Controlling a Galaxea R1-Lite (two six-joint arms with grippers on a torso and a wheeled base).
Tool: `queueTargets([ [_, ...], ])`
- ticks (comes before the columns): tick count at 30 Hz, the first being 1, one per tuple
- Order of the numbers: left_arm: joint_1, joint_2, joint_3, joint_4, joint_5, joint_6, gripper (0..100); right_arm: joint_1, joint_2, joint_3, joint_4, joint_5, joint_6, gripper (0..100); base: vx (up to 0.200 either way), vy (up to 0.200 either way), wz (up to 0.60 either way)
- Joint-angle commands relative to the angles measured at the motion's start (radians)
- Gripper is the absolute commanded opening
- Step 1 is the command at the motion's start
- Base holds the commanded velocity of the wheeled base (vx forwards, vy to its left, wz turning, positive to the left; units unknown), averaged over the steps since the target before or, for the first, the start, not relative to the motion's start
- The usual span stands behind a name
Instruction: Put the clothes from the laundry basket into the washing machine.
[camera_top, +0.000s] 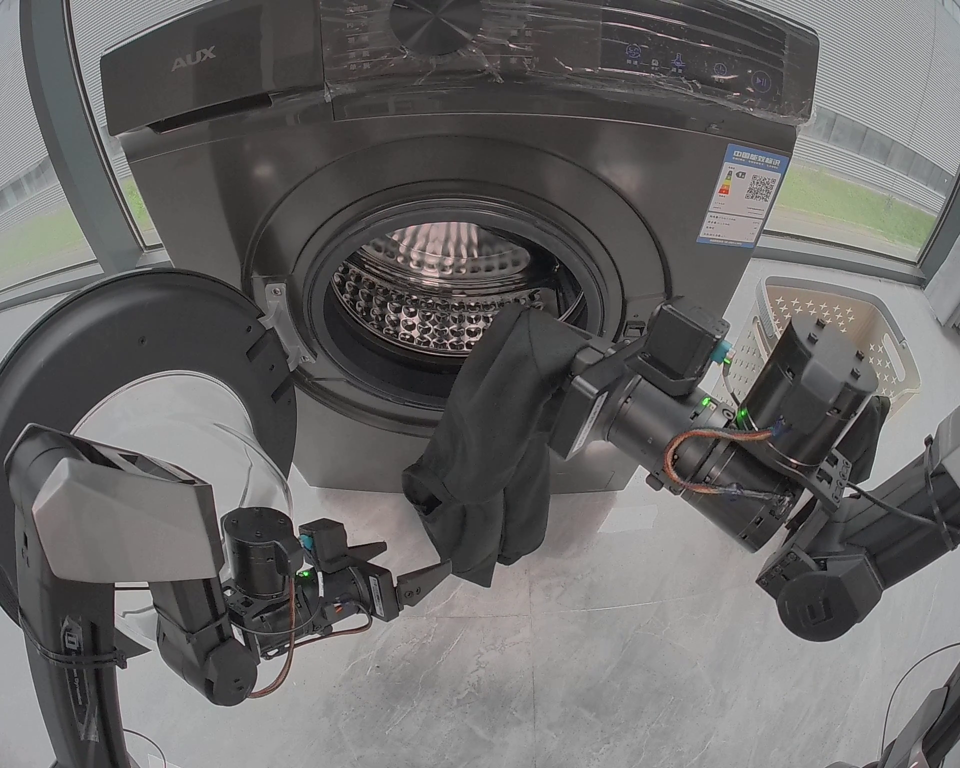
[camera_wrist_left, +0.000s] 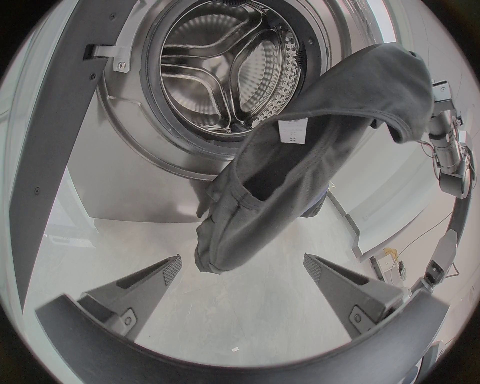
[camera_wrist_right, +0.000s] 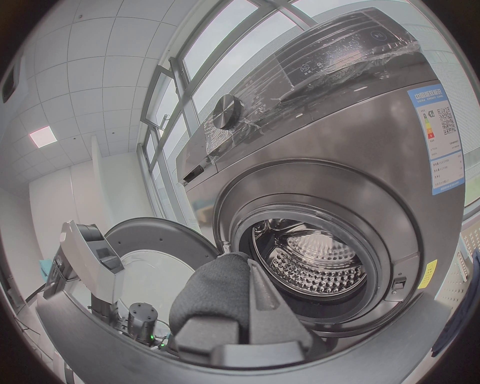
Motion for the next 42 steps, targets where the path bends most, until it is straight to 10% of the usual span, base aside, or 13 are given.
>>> queueTargets([
  [1, 0.004, 0.042, -0.052, -0.001, -0.001, -0.001, 100, 0.013, -0.005, 0.012, 0.0, -0.001, 0.0, 0, 0.0, 0.0, 0.0],
  [25, -0.035, 0.113, -0.222, -0.001, -0.059, 0.018, 100, 0.025, -0.008, 0.039, -0.003, -0.002, 0.008, 0, 0.0, 0.0, 0.0],
  [26, -0.035, 0.114, -0.223, -0.001, -0.059, 0.019, 0, 0.025, -0.008, 0.039, -0.003, -0.002, 0.008, 0, 0.0, 0.0, 0.0],
  [42, -0.01, -0.173, 0.065, -0.002, -0.043, 0.044, 0, -0.099, -0.129, 0.197, -0.003, -0.002, 0.011, 0, 0.0, 0.0, 0.0],
])
